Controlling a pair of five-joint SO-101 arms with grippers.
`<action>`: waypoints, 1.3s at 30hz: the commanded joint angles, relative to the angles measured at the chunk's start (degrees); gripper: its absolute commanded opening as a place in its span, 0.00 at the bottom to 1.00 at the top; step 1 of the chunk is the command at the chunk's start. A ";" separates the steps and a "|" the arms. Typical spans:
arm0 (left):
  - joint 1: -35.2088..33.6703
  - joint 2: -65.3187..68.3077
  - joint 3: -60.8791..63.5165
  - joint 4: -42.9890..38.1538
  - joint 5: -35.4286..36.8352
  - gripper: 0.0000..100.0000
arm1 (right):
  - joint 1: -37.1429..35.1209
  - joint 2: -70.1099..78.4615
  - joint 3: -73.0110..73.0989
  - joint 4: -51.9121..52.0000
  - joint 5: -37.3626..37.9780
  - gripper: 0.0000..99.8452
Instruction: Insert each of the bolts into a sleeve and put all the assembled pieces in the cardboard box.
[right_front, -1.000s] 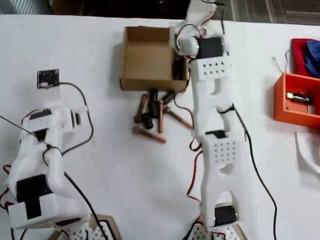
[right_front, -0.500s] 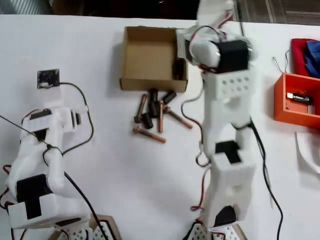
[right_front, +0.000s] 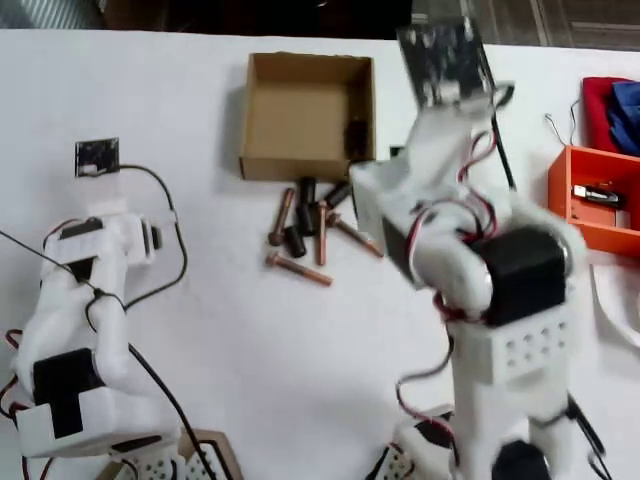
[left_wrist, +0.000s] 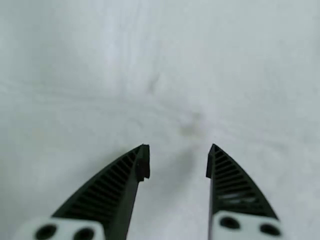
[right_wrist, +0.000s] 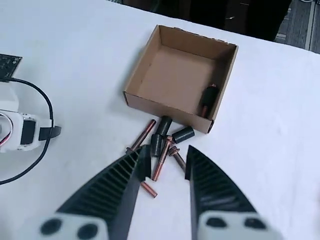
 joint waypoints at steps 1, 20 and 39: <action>0.44 -0.44 -0.22 -0.70 -0.26 0.21 | -0.13 -5.76 21.71 -12.26 1.23 0.11; 0.44 -0.44 -0.22 -0.70 -0.26 0.21 | -6.20 35.82 29.63 -37.93 5.89 0.11; 0.44 -0.44 -0.22 -0.70 -0.35 0.21 | -8.31 48.04 19.78 -35.91 6.07 0.23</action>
